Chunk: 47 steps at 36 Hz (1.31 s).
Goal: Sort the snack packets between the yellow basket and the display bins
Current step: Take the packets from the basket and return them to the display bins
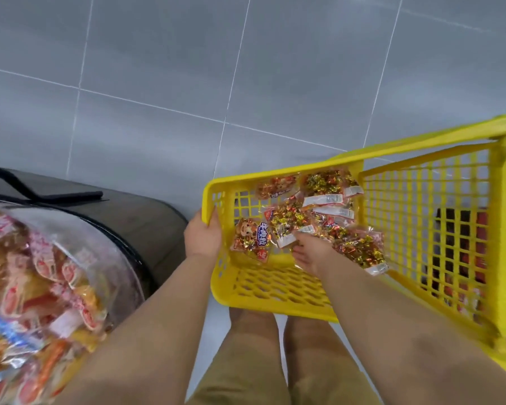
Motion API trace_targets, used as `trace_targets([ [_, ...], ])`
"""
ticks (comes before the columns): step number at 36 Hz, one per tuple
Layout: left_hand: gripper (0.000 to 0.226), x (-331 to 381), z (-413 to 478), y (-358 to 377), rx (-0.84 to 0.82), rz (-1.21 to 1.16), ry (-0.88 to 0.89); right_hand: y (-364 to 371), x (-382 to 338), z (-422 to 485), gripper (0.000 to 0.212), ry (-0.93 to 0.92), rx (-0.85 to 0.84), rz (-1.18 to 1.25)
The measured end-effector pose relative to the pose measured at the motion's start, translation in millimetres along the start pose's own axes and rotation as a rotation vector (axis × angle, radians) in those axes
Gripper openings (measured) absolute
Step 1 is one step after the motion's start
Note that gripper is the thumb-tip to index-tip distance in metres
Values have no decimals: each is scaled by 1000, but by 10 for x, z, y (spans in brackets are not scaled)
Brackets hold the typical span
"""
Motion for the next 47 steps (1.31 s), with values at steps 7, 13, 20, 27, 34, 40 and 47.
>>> trace_targets([
  [7,24,-18,0,25,34,-7,9,235,-61,279,43,13,26,300],
  [13,26,-35,-16,22,27,-34,-1,282,-6,377,34,-17,70,267],
  [20,26,23,-41,11,23,-27,13,104,41,25,21,-98,60,319],
  [27,44,221,-297,-199,196,79,211,-207,-24,-588,16,-307,-223,18],
  [34,20,445,-785,351,-492,-69,172,-304,-280,-826,13,-442,-410,-87],
  [40,20,288,-697,654,-580,-176,-50,-523,-795,-650,24,-611,-131,-312],
  [47,38,66,-551,747,-495,-257,-161,-830,-1417,-9,54,-707,399,-452],
])
Point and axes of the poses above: each hand's wrist, its own z-axis towards the middle knuckle, its own y-axis out of the palm, x = y × z, the point moved 6 cm from there along z, towards the middle knuckle, and after that the axes turned 8 degrees about -y, right-handed, at the moved point
